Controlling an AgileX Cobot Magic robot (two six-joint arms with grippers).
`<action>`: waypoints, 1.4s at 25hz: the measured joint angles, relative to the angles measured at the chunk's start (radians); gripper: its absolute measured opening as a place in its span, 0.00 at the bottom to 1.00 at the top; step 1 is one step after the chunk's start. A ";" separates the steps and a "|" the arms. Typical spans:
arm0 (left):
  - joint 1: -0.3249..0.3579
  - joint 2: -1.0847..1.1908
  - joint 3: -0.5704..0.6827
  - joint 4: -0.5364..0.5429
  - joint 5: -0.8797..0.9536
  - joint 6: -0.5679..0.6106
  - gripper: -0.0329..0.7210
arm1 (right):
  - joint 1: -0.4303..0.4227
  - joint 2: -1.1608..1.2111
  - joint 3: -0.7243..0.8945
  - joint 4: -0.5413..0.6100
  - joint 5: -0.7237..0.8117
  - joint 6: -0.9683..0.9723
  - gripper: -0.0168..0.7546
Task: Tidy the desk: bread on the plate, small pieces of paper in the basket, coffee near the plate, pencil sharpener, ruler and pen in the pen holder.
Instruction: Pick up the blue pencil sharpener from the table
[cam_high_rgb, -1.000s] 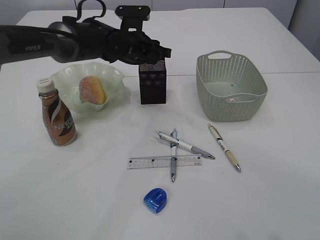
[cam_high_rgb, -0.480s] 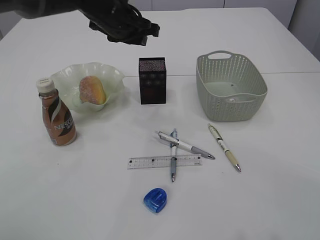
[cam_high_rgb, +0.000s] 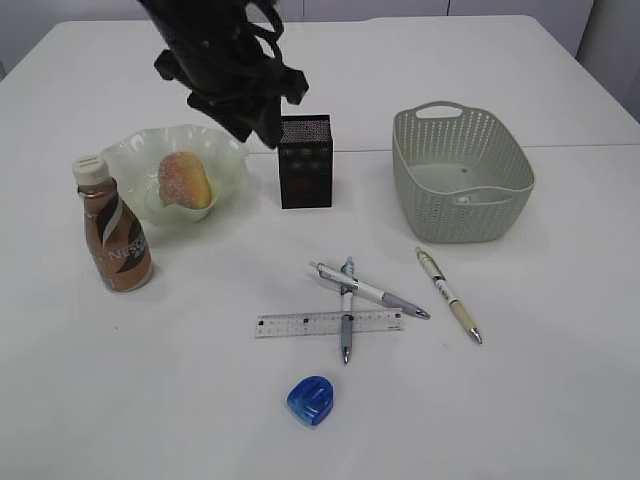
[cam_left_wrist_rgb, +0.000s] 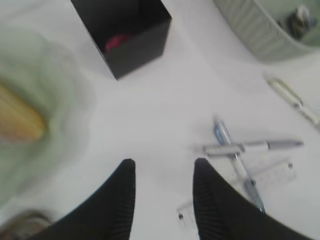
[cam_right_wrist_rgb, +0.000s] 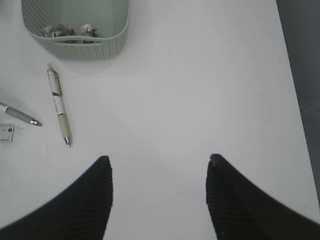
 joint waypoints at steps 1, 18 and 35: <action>-0.001 0.000 0.000 -0.020 0.055 0.021 0.41 | 0.000 0.000 0.000 0.006 0.015 0.000 0.63; -0.190 -0.008 0.187 -0.159 0.139 0.068 0.47 | 0.000 0.000 0.000 0.087 0.102 -0.012 0.63; -0.259 0.059 0.329 -0.110 0.128 0.049 0.78 | 0.000 0.000 0.000 0.099 0.102 -0.036 0.63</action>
